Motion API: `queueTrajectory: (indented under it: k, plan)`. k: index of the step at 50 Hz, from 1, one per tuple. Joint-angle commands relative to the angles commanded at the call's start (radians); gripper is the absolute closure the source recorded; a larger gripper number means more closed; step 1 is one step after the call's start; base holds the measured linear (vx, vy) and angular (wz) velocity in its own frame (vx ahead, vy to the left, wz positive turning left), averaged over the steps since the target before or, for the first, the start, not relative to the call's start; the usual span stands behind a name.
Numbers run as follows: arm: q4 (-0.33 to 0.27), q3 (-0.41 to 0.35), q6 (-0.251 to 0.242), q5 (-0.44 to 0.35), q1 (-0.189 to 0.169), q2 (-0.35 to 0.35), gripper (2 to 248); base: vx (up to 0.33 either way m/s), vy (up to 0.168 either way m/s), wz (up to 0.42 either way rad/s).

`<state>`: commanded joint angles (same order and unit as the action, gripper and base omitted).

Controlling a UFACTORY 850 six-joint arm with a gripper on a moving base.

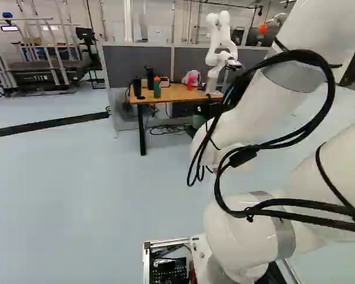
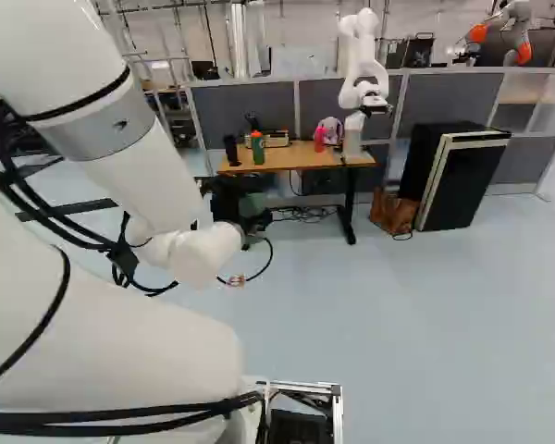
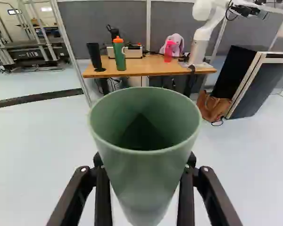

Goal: Place the green cup on the table

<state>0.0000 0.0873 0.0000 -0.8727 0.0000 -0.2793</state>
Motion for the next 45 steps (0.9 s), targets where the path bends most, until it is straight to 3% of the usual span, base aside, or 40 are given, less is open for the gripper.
queueTrajectory:
  k: [14, 45]
  plan:
    - [0.000, 0.000, 0.000, 0.000, 0.000, 0.000, 128, 0.207, 0.019, -0.046]
    - [0.000, 0.000, 0.000, 0.000, 0.000, 0.000, 128, 0.369, 0.026, -0.034]
